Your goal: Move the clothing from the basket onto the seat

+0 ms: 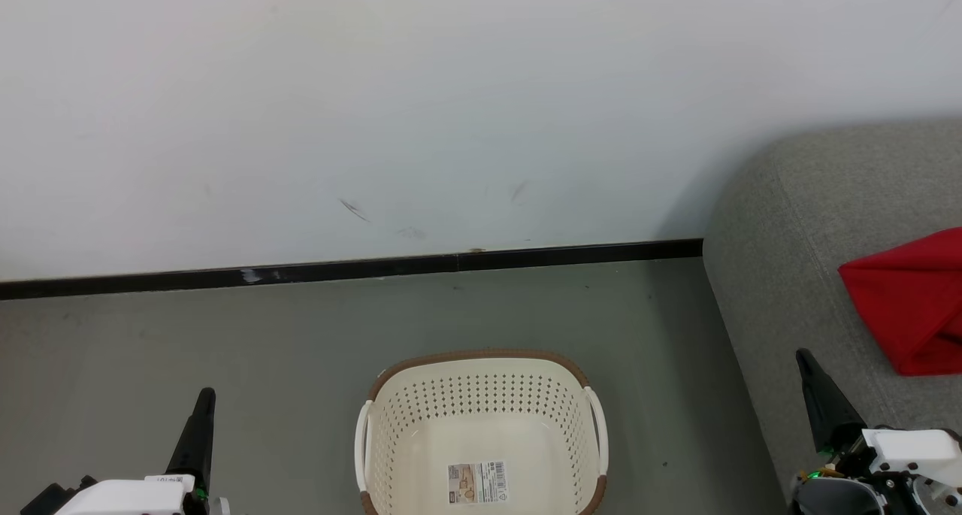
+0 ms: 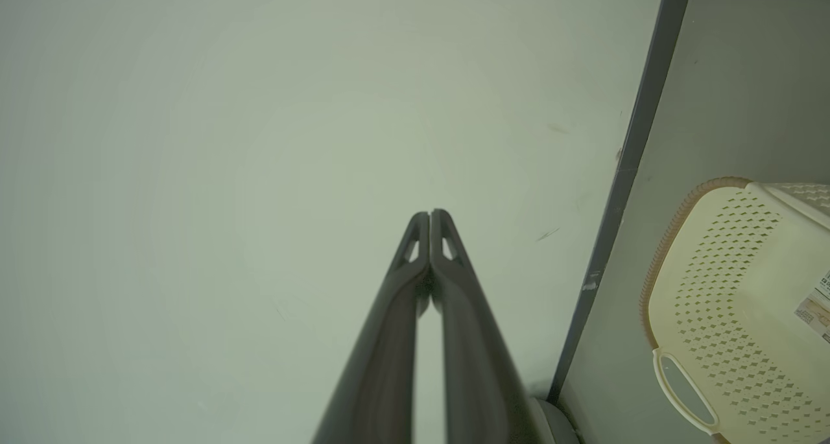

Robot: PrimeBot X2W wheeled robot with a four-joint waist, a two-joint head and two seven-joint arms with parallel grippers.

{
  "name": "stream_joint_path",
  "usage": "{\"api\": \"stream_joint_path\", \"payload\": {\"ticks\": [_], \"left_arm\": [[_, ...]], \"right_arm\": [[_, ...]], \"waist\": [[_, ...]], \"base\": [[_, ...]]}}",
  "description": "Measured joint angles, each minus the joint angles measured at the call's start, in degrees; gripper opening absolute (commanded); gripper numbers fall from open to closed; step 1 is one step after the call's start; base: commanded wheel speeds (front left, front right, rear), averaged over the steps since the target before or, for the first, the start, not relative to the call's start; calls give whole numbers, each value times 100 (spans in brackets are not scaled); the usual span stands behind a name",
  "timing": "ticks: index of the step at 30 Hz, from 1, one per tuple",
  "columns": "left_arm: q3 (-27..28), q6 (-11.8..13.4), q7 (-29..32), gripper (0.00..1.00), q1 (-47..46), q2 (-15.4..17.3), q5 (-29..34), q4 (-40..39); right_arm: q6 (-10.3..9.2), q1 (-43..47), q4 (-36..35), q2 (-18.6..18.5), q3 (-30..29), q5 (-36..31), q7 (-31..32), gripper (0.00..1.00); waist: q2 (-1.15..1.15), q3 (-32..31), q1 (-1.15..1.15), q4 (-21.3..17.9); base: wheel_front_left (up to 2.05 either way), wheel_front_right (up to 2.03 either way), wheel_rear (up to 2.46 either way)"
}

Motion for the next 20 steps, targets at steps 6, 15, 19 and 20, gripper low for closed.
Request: {"api": "stream_joint_path", "payload": {"ticks": [6,15,19,20], "left_arm": [[0,0,0,0,-1,0,0,0],[1,-1,0,0,-1,-1,0,0],[1,-1,0,0,-1,-1,0,-1],[1,0,0,0,-1,-1,0,-1]], "right_arm": [[0,-1,1,3,-5,-1,32,0],[0,-1,2,13,-12,-2,42,0],[0,-2,2,15,-15,-2,42,0],[0,-2,3,16,-16,-2,42,0]], "waist": [[0,0,0,0],[0,0,0,0],[0,0,0,0],[0,0,0,0]], "base": [[0,0,0],[0,0,0],[0,0,0],[0,0,0]]}}
